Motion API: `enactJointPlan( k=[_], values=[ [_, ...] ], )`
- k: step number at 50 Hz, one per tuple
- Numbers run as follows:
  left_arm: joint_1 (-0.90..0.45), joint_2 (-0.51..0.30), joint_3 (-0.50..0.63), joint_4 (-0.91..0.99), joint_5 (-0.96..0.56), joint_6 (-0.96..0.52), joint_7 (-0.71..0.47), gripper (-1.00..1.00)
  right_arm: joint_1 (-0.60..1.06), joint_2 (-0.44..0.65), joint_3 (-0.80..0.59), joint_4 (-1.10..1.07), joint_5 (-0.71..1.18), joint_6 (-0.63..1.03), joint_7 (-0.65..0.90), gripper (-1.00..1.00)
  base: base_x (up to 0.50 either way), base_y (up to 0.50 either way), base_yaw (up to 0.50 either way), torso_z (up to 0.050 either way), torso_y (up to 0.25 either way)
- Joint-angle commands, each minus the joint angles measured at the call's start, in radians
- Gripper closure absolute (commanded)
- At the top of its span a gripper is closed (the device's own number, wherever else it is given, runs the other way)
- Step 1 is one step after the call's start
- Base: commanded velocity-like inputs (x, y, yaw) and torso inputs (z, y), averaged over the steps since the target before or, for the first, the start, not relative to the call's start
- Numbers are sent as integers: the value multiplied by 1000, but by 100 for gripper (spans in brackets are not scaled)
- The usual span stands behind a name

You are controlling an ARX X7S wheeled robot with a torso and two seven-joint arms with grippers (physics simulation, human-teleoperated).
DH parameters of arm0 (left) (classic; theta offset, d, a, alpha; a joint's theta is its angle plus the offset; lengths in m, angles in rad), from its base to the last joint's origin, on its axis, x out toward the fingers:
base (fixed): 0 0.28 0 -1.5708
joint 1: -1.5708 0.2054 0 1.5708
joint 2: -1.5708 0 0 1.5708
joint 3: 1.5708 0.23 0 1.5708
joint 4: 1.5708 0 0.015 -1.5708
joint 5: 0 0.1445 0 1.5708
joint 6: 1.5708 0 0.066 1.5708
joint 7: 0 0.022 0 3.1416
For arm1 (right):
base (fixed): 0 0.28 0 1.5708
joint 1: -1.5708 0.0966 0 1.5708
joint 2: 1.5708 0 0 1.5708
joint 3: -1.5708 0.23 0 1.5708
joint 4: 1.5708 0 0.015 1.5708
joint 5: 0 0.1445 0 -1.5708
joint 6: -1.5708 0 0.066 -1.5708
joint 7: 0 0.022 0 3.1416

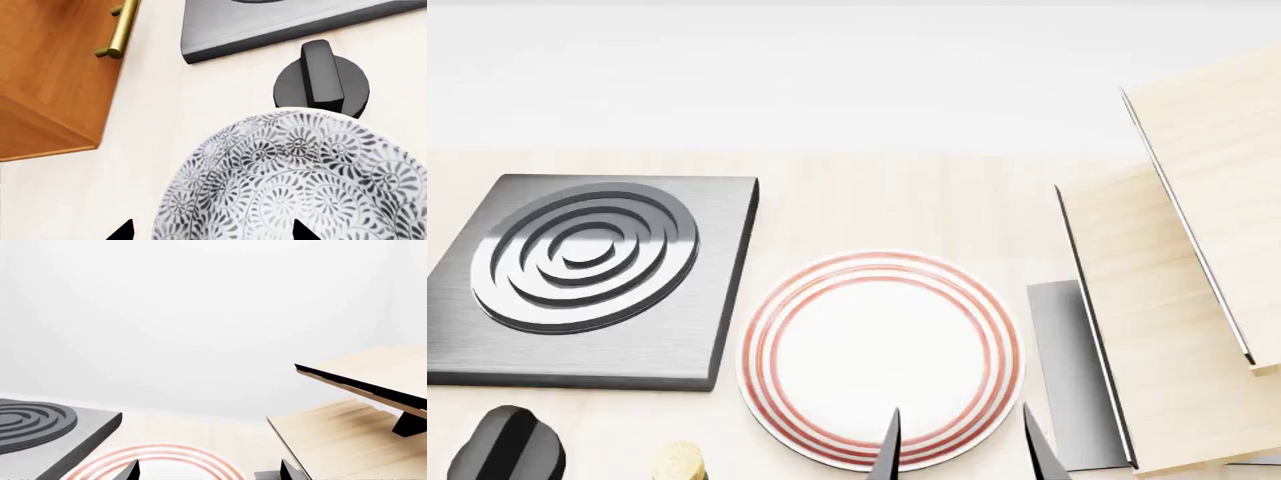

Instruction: Pick up the akita bowl and put it on the plate.

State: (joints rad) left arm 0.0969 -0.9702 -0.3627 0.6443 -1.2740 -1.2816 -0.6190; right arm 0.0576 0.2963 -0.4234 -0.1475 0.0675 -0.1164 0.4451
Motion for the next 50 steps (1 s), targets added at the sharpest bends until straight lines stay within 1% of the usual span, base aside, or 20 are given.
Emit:
enactJointPlan(
  k=[1, 14, 34, 50],
  values=[
    [26, -9, -6, -6, 12, 9, 14, -100, 4, 0, -3, 12, 5, -5, 1, -100, 0, 0, 0, 0, 0],
    [53, -5, 23, -26, 59, 36, 43, -100, 5, 2, -6, 16, 8, -8, 5, -100, 0, 0, 0, 0, 0],
    [102, -2, -4, -42, 77, 67, 71, -100, 13, 4, -9, 26, 15, -5, 9, -100, 0, 0, 0, 0, 0],
    [117, -8, 10, -63, 96, 67, 72, -100, 18, 5, -16, 29, 16, -4, 11, -100, 0, 0, 0, 0, 0]
  ],
)
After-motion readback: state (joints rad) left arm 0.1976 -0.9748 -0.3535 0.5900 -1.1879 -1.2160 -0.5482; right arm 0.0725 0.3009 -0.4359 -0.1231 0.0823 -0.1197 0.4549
